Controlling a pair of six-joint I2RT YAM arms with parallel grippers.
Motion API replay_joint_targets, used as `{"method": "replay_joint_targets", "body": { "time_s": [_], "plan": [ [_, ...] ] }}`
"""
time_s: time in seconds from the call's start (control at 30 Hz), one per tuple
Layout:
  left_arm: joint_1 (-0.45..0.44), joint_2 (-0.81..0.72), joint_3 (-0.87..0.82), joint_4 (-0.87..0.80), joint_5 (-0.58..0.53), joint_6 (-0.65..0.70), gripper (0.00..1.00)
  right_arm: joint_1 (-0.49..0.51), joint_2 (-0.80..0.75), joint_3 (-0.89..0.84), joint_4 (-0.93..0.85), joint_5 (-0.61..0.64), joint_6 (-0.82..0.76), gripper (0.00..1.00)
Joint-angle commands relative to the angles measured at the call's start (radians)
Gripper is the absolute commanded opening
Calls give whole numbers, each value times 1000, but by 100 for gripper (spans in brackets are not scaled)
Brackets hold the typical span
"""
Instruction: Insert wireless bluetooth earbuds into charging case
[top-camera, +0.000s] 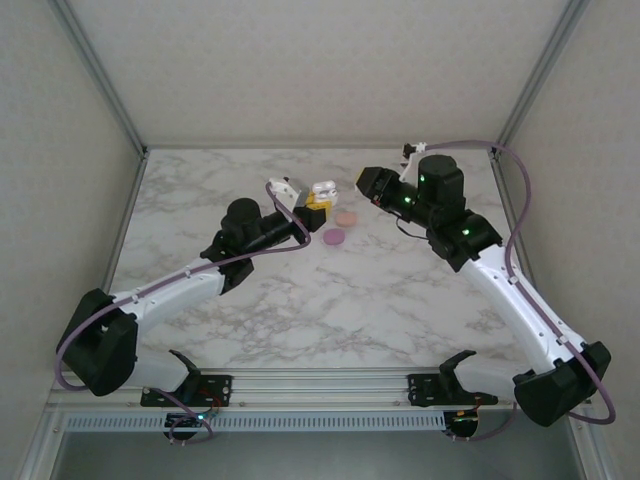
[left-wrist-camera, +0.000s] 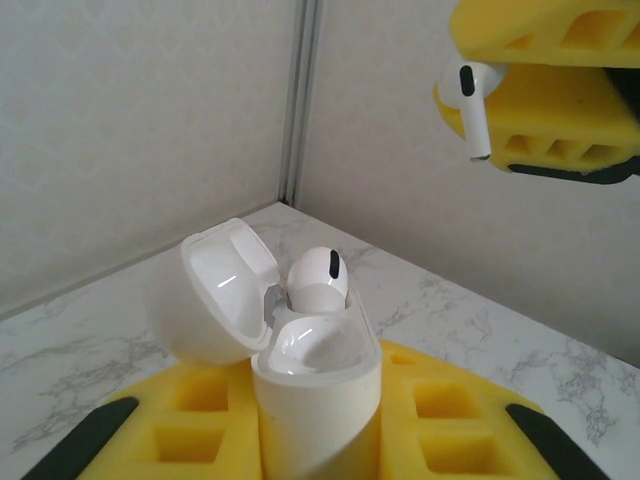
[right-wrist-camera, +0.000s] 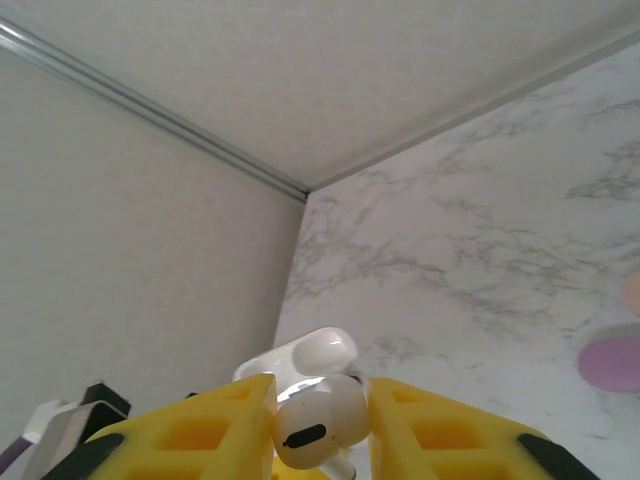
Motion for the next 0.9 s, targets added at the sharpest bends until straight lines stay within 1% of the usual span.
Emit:
{"method": "replay_joint_targets", "body": {
  "time_s": [0.0, 0.13, 0.33, 0.73, 0.87],
  "plan": [
    [-10, 12, 39, 70, 27, -17, 6, 25, 23, -11, 99, -21, 35, 29],
    [-13, 22, 41, 88, 26, -19, 6, 52, 52, -7, 140, -18, 40, 29],
    [-17, 31, 47, 97, 24, -20, 6, 93, 93, 22, 150, -16, 29, 29],
    [-19, 31, 48, 100, 18, -18, 7, 129, 130, 44, 162, -1, 28, 29],
    [-19, 28, 46, 106, 8, -23, 7, 144, 139, 59, 141, 14, 8, 29]
  ]
}}
